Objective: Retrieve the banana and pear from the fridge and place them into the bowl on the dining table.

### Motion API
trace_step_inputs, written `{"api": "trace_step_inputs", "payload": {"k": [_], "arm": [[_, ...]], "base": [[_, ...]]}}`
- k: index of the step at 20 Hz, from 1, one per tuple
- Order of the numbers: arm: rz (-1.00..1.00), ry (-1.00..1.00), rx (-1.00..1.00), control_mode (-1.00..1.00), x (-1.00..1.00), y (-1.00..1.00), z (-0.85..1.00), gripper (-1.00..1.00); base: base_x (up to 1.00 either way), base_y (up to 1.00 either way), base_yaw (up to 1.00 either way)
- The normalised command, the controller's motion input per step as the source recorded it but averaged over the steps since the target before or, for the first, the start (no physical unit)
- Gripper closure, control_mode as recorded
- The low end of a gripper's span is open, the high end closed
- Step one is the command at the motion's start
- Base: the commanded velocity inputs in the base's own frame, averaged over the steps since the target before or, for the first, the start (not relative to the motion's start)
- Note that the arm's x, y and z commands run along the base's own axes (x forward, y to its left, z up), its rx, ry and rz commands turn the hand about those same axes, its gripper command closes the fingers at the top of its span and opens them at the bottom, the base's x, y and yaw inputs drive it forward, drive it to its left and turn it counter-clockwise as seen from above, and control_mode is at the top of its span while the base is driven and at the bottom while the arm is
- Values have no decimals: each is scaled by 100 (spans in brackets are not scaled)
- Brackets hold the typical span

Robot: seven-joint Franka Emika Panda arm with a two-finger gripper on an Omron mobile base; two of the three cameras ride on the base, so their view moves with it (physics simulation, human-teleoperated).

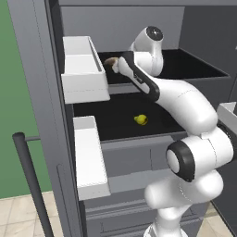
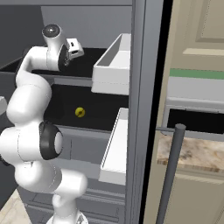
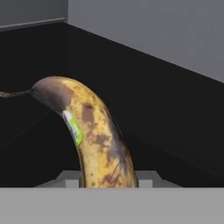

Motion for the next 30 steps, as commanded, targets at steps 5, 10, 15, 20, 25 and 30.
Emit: {"api": "trace_step_inputs", "payload": {"k": [5, 10, 15, 20, 25, 30], "arm": [[1, 6, 0, -100, -17, -1, -19, 100], [0, -11, 0, -100, -96, -27, 10, 100], [0, -19, 2, -100, -100, -54, 17, 100], [0, -12, 1, -100, -100, -62, -2, 100], [0, -8, 3, -100, -100, -35, 4, 100], [0, -2, 1, -100, -99, -3, 30, 100]], "base": [[0, 0, 0], [0, 0, 0], [0, 0, 0], [0, 0, 0], [0, 0, 0], [0, 0, 0]]}}
